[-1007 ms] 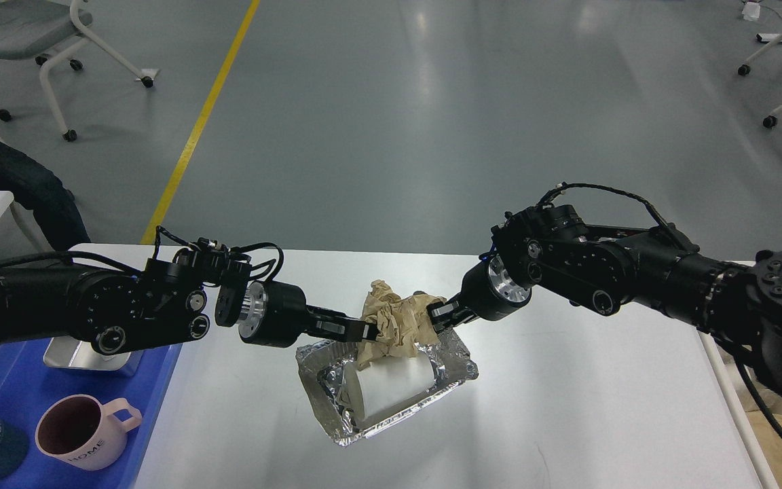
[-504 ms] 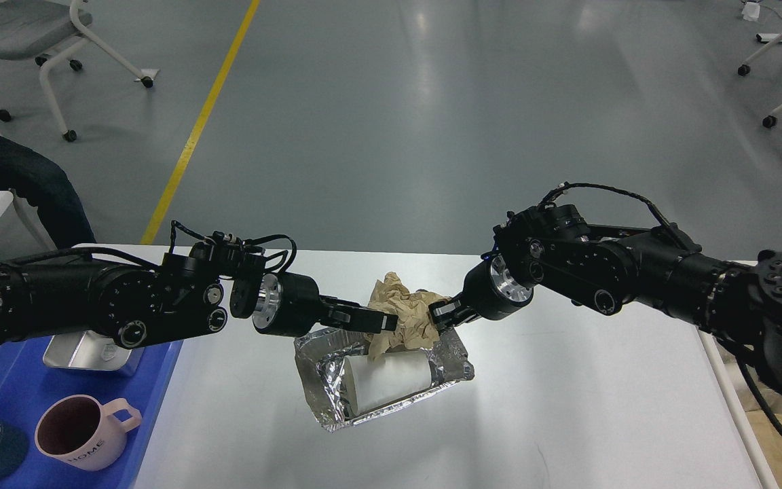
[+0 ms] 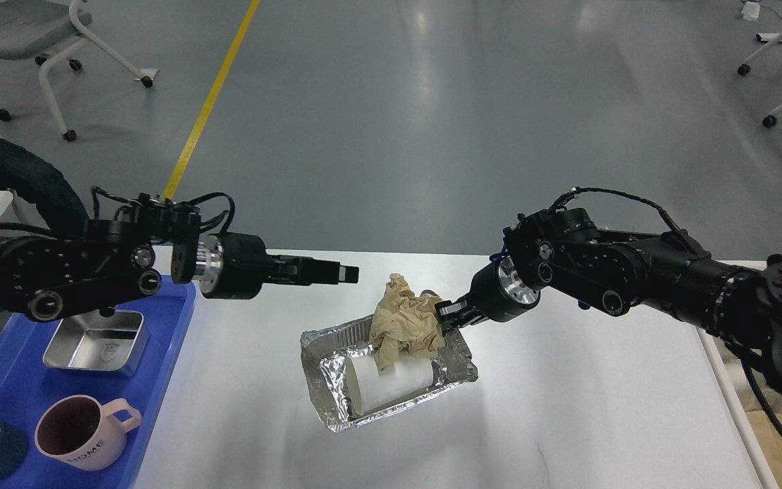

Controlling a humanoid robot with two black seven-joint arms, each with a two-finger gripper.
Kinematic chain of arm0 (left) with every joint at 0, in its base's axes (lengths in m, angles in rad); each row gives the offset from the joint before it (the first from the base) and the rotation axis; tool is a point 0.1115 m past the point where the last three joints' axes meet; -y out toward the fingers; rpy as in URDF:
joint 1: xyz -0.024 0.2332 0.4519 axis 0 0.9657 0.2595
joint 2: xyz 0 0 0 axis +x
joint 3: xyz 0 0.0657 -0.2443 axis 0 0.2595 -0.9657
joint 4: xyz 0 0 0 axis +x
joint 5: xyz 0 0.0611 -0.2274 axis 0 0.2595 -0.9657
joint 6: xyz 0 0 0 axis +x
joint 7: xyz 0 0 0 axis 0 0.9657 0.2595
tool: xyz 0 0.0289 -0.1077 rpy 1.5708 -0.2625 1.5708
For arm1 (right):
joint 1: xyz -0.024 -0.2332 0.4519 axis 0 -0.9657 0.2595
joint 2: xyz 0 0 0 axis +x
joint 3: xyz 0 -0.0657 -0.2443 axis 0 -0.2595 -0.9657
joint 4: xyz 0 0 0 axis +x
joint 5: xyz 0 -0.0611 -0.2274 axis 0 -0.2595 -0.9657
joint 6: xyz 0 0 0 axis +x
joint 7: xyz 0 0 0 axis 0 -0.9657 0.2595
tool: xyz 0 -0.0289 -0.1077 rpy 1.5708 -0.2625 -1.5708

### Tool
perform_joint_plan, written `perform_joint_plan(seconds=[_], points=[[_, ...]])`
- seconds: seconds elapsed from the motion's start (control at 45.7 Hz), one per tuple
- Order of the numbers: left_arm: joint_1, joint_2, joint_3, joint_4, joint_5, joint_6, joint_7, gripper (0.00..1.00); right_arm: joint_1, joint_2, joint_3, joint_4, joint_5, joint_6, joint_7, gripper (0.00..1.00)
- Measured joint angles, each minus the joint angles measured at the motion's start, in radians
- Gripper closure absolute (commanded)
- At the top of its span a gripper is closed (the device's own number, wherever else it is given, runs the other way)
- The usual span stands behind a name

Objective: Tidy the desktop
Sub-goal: 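Raise the left gripper and carry the foil package to the white bin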

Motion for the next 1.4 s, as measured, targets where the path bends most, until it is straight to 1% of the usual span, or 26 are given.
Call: perform_joint_plan(seconds=[0.088, 0.153, 0.285, 0.35, 0.438, 0.526, 0.613, 0.679, 0.766, 0.854, 1.007, 1.204, 1.314, 1.401], points=[[0.040, 0.102, -0.083, -0.025, -0.083, 0.002, 0.000, 0.18, -0.001, -0.001, 0.003, -0.003, 0.013, -0.003, 0.000, 1.00], [0.078, 0.142, -0.140, -0.029, -0.146, 0.009, 0.001, 0.17, -0.001, -0.001, 0.005, -0.005, 0.021, -0.005, 0.000, 1.00], [0.227, 0.196, -0.320, -0.027, -0.310, 0.023, 0.002, 0.10, -0.001, -0.004, 0.018, -0.008, 0.047, -0.014, 0.000, 1.00], [0.327, 0.212, -0.427, -0.022, -0.391, 0.031, 0.000, 0.07, -0.001, -0.018, 0.025, -0.008, 0.075, -0.021, 0.000, 1.00], [0.487, 0.208, -0.588, -0.017, -0.489, 0.046, -0.002, 0.05, -0.001, -0.041, 0.030, -0.009, 0.106, -0.028, 0.000, 1.00], [0.660, 0.178, -0.770, -0.015, -0.542, 0.058, -0.003, 0.05, -0.001, -0.069, 0.031, -0.013, 0.132, -0.031, 0.000, 1.00], [0.793, 0.142, -0.935, -0.004, -0.553, 0.061, -0.003, 0.04, -0.001, -0.106, 0.031, -0.017, 0.173, -0.036, 0.000, 1.00], [0.869, 0.110, -1.035, 0.010, -0.555, 0.062, -0.001, 0.04, -0.001, -0.142, 0.031, -0.017, 0.205, -0.044, 0.000, 1.00], [0.940, 0.062, -1.119, 0.040, -0.556, 0.062, -0.001, 0.04, -0.006, -0.209, 0.029, -0.019, 0.244, -0.054, 0.000, 1.00], [0.970, 0.019, -1.150, 0.081, -0.558, 0.061, -0.001, 0.04, -0.028, -0.287, 0.029, -0.020, 0.280, -0.063, 0.000, 1.00], [0.980, -0.055, -1.189, 0.166, -0.566, 0.059, -0.003, 0.04, -0.078, -0.436, 0.026, -0.019, 0.365, -0.090, -0.001, 1.00], [0.981, -0.145, -1.282, 0.205, -0.568, 0.051, -0.003, 0.04, -0.158, -0.620, 0.034, -0.021, 0.453, -0.114, -0.001, 1.00], [0.981, -0.180, -1.295, 0.216, -0.568, 0.051, -0.002, 0.04, -0.191, -0.684, 0.034, -0.045, 0.526, -0.129, -0.001, 1.00], [0.979, -0.200, -1.296, 0.223, -0.568, 0.051, -0.001, 0.04, -0.226, -0.714, 0.034, -0.099, 0.594, -0.134, -0.001, 1.00]])
